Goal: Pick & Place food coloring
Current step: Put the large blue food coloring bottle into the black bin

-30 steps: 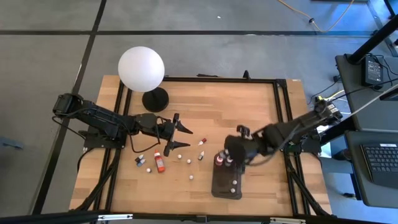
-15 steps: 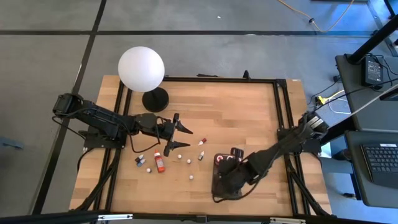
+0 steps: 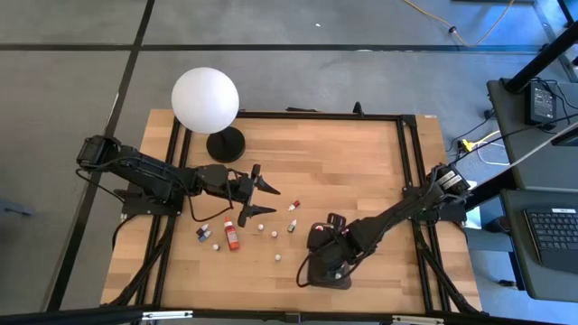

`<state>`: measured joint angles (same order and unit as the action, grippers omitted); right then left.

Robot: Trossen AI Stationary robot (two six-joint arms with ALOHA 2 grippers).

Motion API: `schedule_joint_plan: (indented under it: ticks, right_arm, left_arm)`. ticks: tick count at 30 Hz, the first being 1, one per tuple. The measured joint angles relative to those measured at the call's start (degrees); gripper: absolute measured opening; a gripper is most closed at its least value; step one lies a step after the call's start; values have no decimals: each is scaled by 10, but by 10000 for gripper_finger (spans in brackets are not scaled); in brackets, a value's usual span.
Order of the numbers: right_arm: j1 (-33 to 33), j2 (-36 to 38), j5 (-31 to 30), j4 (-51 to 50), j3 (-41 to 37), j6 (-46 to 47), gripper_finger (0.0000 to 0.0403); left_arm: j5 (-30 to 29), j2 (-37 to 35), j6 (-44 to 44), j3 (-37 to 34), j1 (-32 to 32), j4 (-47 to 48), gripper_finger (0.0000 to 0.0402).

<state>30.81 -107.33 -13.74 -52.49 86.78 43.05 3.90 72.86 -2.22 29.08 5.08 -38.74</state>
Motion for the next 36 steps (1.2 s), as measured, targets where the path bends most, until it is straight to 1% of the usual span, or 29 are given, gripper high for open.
schedule_joint_plan:
  ticks: [21,29,32,36]
  right_arm:
    - [-2,-20,-7,4,-1,-28,134]
    - [-2,-20,-8,5,-1,-28,143]
    - [-2,-20,-21,5,-1,-28,144]
    - [-2,-20,-23,5,-1,-29,142]
  left_arm:
    - [0,0,0,0,0,0,251]
    - [0,0,0,0,0,0,251]
    - [0,0,0,0,0,0,251]
    - [0,0,0,0,0,0,251]
